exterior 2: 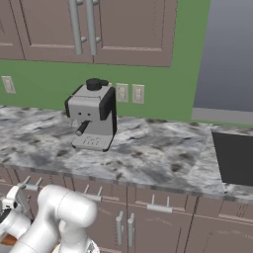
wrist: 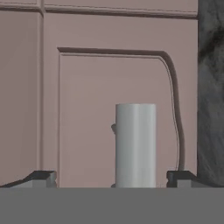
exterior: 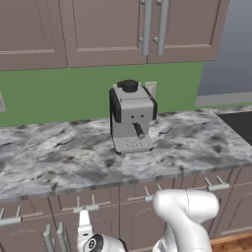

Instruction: Take the pizza cutter from the drawer on the left and place it on the dining counter for cutting.

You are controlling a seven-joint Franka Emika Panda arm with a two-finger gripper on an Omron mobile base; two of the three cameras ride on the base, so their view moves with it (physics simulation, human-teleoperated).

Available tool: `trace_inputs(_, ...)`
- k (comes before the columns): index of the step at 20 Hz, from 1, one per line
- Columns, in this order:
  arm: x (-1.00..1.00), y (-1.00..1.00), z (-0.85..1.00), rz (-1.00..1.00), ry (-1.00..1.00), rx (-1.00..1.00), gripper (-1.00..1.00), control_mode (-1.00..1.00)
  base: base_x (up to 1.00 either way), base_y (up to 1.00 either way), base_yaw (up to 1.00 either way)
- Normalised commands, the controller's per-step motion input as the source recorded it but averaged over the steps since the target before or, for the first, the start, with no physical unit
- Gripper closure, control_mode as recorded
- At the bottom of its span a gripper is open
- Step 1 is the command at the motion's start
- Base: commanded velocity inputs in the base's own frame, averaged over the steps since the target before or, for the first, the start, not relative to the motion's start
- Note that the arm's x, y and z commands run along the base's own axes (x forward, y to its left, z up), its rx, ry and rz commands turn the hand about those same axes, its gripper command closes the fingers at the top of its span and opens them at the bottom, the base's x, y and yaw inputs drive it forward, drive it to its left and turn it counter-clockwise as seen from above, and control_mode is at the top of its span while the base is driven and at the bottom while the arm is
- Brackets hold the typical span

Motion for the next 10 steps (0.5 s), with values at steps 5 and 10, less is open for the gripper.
trace_inputs(5,0.05,-0.07,0.05,0.0,0.0,0.0,-1.0,-1.0,0.0,0.0,0.0)
trace_inputs(10,0.21,0.0,0.01,0.0,0.0,0.0,-1.0,-1.0,0.0,0.0,0.0)
